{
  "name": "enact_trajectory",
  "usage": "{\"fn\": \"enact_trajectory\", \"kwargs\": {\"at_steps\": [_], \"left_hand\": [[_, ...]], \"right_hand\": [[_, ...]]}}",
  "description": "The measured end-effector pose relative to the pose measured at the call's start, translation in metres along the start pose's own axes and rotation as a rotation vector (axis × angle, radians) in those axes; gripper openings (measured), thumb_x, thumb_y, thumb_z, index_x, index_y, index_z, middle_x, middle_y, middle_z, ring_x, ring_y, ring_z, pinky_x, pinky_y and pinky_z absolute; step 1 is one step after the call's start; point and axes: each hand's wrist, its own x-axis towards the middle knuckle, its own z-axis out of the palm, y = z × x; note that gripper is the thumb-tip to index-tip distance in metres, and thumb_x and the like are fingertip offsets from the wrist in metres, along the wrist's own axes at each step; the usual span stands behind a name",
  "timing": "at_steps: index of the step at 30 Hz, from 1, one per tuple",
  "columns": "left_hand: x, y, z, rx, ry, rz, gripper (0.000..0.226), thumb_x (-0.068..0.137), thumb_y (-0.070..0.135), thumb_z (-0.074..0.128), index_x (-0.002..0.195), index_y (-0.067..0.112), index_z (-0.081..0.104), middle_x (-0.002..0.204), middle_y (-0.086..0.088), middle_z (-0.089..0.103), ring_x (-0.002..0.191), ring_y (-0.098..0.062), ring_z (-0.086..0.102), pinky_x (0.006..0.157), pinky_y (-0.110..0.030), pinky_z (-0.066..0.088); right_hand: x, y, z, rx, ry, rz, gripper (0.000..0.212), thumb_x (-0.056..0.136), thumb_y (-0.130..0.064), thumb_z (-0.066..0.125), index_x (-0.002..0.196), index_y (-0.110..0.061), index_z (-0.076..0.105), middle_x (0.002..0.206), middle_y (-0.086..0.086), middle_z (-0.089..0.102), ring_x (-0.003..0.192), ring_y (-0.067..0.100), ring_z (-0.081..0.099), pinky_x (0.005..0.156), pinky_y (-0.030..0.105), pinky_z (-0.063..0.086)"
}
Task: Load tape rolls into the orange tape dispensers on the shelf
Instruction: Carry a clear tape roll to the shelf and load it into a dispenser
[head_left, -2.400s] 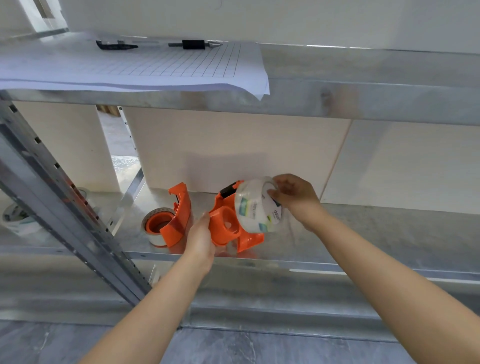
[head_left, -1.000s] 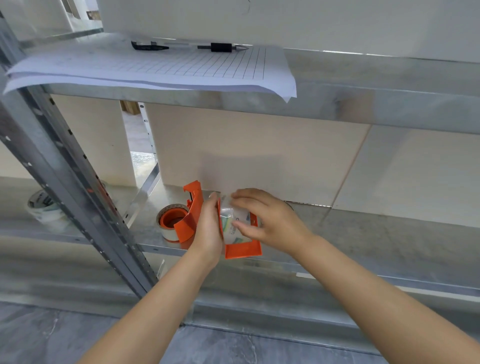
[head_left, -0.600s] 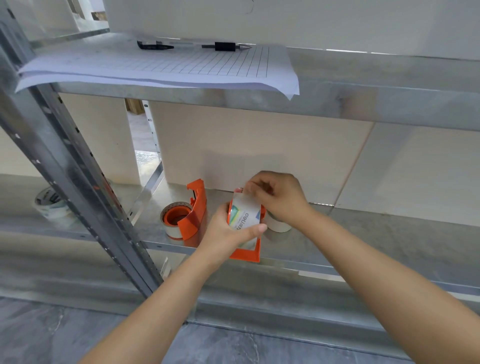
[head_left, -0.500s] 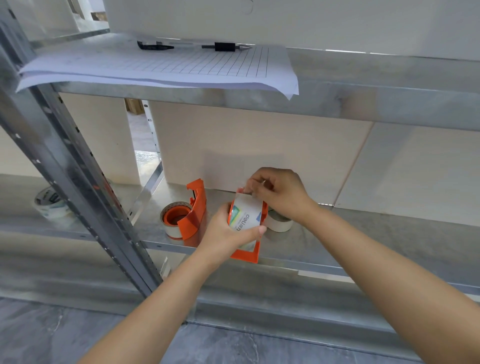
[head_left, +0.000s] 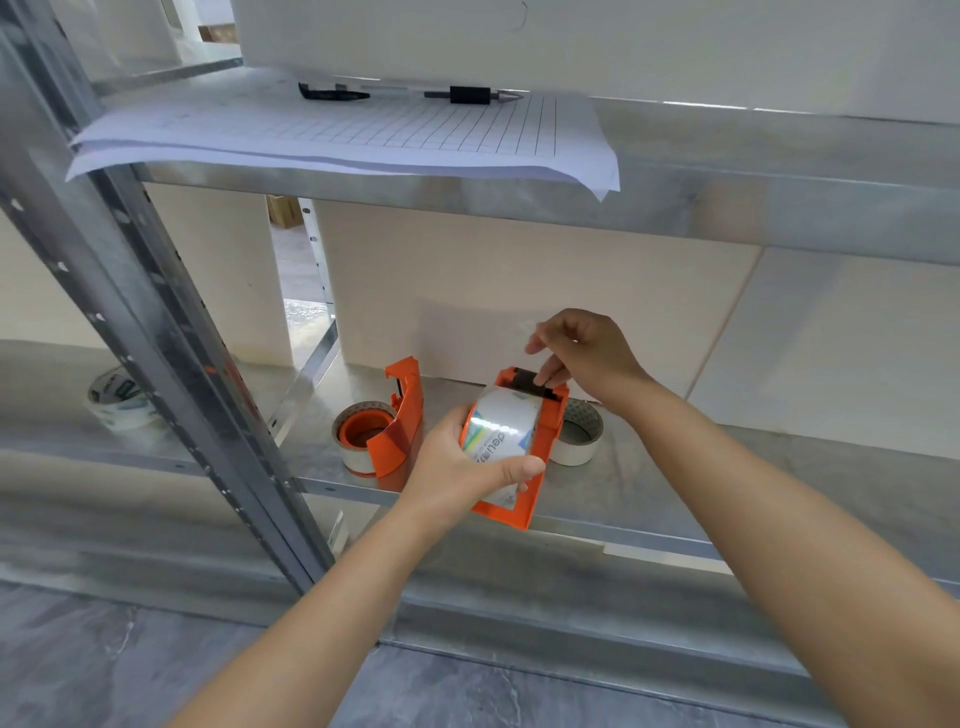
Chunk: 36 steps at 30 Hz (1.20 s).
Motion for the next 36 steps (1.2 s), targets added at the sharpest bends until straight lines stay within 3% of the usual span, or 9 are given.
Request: {"fn": "enact_trajectory", "kwargs": {"at_steps": [5, 14, 21, 25, 28, 30, 32, 34, 36], "left_hand": [[0.0, 0.004, 0.002, 0.007, 0.076, 0.006, 0.051, 0.041, 0.056, 0.082, 0.085, 0.039, 0.064, 0.084, 0.008, 0.074, 0.082, -0.013, 0.072, 0.07, -0.028, 0.059], [-0.01, 0.008, 0.004, 0.064, 0.075, 0.06, 0.061, 0.047, 0.042, 0.083, 0.102, 0.026, 0.061, 0.097, -0.001, 0.072, 0.09, -0.017, 0.07, 0.077, -0.032, 0.059], [-0.019, 0.014, 0.011, 0.148, 0.128, 0.159, 0.046, 0.053, 0.033, 0.08, 0.092, 0.032, 0.056, 0.093, 0.001, 0.068, 0.086, -0.016, 0.067, 0.072, -0.03, 0.056], [-0.02, 0.016, 0.013, 0.163, 0.159, 0.186, 0.043, 0.052, 0.033, 0.079, 0.087, 0.035, 0.054, 0.087, 0.008, 0.066, 0.078, -0.009, 0.065, 0.066, -0.022, 0.054], [-0.019, 0.015, 0.012, 0.176, 0.158, 0.197, 0.042, 0.051, 0.034, 0.079, 0.086, 0.034, 0.055, 0.086, 0.009, 0.066, 0.077, -0.006, 0.064, 0.062, -0.019, 0.053], [-0.021, 0.014, 0.011, 0.171, 0.153, 0.211, 0.044, 0.05, 0.036, 0.079, 0.087, 0.034, 0.056, 0.085, 0.009, 0.066, 0.076, -0.005, 0.063, 0.061, -0.016, 0.053], [-0.023, 0.015, 0.01, 0.149, 0.162, 0.227, 0.046, 0.048, 0.041, 0.078, 0.087, 0.034, 0.056, 0.084, 0.01, 0.065, 0.075, -0.005, 0.063, 0.06, -0.018, 0.053], [-0.023, 0.016, 0.009, 0.133, 0.164, 0.242, 0.045, 0.047, 0.045, 0.075, 0.086, 0.034, 0.057, 0.082, 0.011, 0.065, 0.074, -0.003, 0.063, 0.059, -0.016, 0.052], [-0.023, 0.017, 0.009, 0.124, 0.148, 0.253, 0.045, 0.048, 0.044, 0.076, 0.087, 0.034, 0.057, 0.082, 0.012, 0.065, 0.073, 0.0, 0.062, 0.058, -0.013, 0.05]], "right_hand": [[0.009, 0.011, -0.003, 0.094, 0.071, 0.027, 0.021, 0.095, -0.016, 0.048, 0.081, -0.005, 0.06, 0.079, 0.004, 0.067, 0.051, 0.01, 0.068, 0.049, 0.018, 0.053], [0.021, 0.027, -0.005, 0.18, 0.09, 0.07, 0.025, 0.095, -0.014, 0.047, 0.074, -0.007, 0.058, 0.077, 0.008, 0.065, 0.06, 0.013, 0.072, 0.057, 0.02, 0.057], [0.027, 0.039, -0.007, 0.256, 0.07, 0.196, 0.025, 0.095, -0.017, 0.048, 0.074, -0.01, 0.06, 0.08, 0.002, 0.067, 0.058, 0.01, 0.071, 0.053, 0.016, 0.055], [0.024, 0.047, -0.002, 0.28, 0.08, 0.275, 0.028, 0.093, -0.015, 0.051, 0.067, -0.01, 0.06, 0.058, -0.005, 0.065, 0.049, 0.01, 0.06, 0.045, 0.016, 0.048], [0.019, 0.055, 0.004, 0.452, -0.06, 0.463, 0.032, 0.093, -0.007, 0.048, 0.06, -0.011, 0.05, 0.043, -0.004, 0.051, 0.05, 0.012, 0.046, 0.046, 0.018, 0.046], [0.015, 0.06, 0.004, 0.551, -0.175, 0.593, 0.031, 0.095, -0.006, 0.042, 0.065, -0.011, 0.046, 0.054, 0.003, 0.048, 0.054, 0.012, 0.047, 0.054, 0.019, 0.047], [0.011, 0.062, 0.003, 0.651, -0.257, 0.649, 0.02, 0.097, -0.008, 0.041, 0.082, -0.007, 0.054, 0.074, 0.009, 0.052, 0.067, 0.014, 0.054, 0.065, 0.02, 0.05], [0.006, 0.062, 0.003, 0.741, -0.302, 0.639, 0.019, 0.097, -0.011, 0.042, 0.107, -0.003, 0.057, 0.092, 0.012, 0.061, 0.082, 0.017, 0.062, 0.077, 0.022, 0.054], [0.002, 0.062, 0.004, 0.83, -0.313, 0.606, 0.026, 0.098, -0.013, 0.04, 0.112, -0.001, 0.058, 0.096, 0.012, 0.07, 0.086, 0.018, 0.069, 0.084, 0.025, 0.054]]}}
